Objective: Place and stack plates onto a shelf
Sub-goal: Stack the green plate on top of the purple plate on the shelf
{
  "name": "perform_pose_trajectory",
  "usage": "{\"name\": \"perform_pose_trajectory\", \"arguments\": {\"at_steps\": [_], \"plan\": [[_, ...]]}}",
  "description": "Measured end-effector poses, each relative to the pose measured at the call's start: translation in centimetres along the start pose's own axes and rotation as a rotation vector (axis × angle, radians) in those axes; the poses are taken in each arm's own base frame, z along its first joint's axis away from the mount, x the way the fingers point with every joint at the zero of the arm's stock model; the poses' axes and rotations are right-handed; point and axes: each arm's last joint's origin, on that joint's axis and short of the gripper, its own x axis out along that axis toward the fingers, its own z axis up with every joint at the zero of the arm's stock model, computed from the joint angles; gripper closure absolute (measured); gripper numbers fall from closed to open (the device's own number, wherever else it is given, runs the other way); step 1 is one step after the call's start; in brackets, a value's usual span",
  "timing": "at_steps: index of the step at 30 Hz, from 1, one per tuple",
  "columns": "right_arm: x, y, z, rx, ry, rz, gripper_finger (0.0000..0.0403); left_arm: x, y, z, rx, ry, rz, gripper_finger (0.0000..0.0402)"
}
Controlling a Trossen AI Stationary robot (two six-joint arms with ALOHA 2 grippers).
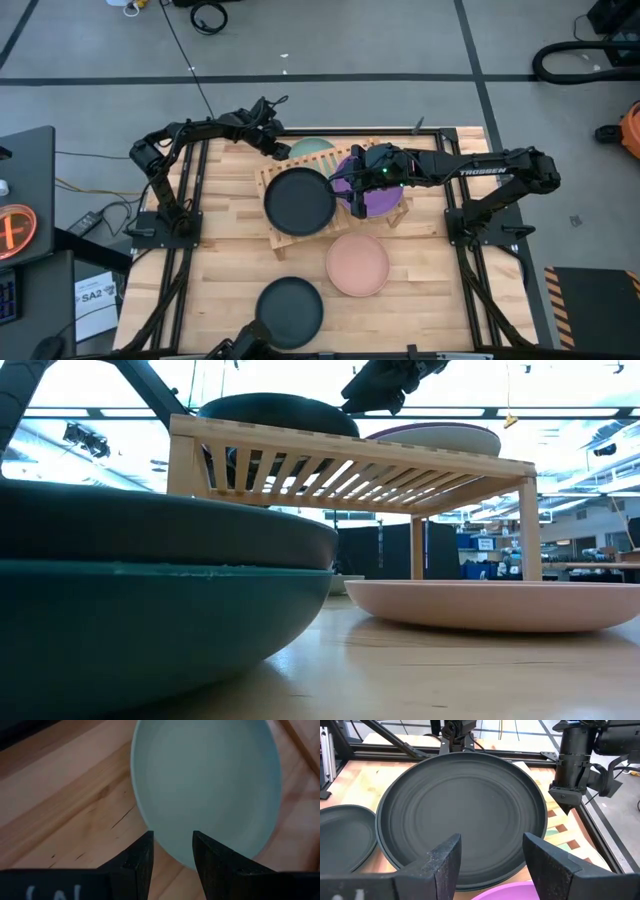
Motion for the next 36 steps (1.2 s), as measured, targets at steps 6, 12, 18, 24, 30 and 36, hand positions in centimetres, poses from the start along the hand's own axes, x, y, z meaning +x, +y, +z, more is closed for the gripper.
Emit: {"name": "perform_pose_trajectory", "arguments": {"at_steps": [6, 12, 18, 24, 30, 36], "plan": [[0.0, 0.0, 0.0, 0.0, 0.003, 0.0, 0.0186, 0.2, 0.1, -0.1, -0.001, 0.007, 0.002, 0.026], [0.0, 0.0, 0.0, 0.0, 0.003, 0.0, 0.0186, 2.5, 0.5, -0.8, -0.014, 0.081, 0.002, 0.026], [0.0, 0.0, 0.0, 0.0, 0.004, 0.0, 0.0186, 3.9, 0.5, -1.0, -0.006, 0.094, -0.011, 0.026], [0.0, -0.1, 0.0, 0.0, 0.004, -0.008, 0.0186, 4.0, 0.5, -1.0, -0.001, 0.084, -0.006, 0.0263], [0.0, -0.1, 0.0, 0.0, 0.005, -0.008, 0.0186, 4.0, 0.6, -1.0, -0.009, 0.083, 0.001, 0.0303], [0.0, 0.0, 0.0, 0.0, 0.004, -0.003, 0.0186, 3.8, 1.0, -0.6, -0.026, 0.043, 0.047, 0.0359]]}}
